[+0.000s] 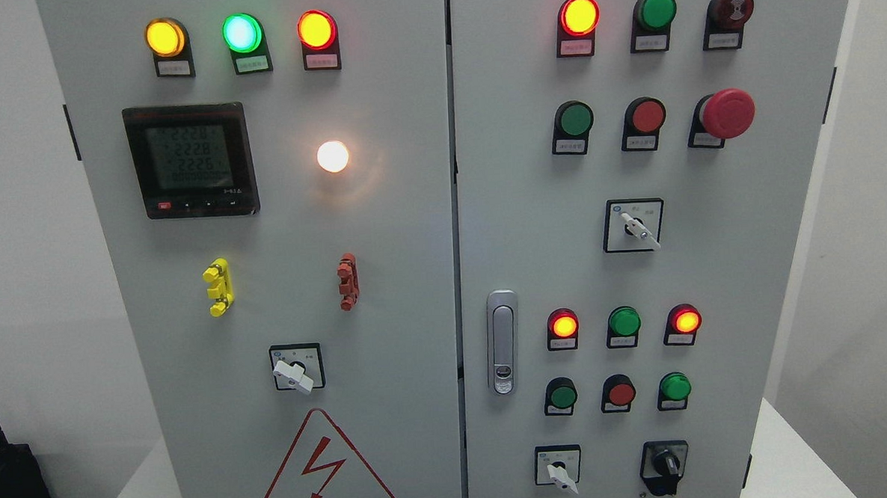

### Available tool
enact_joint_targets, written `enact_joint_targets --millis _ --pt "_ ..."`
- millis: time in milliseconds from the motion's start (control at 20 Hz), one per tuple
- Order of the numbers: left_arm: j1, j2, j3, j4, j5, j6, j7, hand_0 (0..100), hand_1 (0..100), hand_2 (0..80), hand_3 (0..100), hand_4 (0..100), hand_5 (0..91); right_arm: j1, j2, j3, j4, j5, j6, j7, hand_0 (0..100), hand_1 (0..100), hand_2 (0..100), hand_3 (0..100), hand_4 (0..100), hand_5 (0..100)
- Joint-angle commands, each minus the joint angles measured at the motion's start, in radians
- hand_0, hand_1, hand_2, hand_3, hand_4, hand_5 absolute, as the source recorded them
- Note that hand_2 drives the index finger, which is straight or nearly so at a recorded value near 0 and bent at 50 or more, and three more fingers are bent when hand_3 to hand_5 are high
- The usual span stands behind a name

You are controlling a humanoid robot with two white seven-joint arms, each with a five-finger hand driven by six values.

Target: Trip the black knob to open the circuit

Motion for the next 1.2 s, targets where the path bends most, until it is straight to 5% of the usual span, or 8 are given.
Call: enact_joint_targets --millis 0,1153 --pt "0.000 0.000 -0.001 -0.025 0.000 0.000 0.000 12 39 0.0 0 0 0.0 -0.028 -0.004 -0.047 -0.107 -0.006 0.024 -0.021 0 13 0 100 98 95" --pt "0.000 0.000 -0.001 -0.025 0.000 0.000 0.000 12 39 0.0 0 0 0.0 -0.114 0.005 -0.036 -0.122 -0.006 0.099 -0.023 0 11 3 100 100 99"
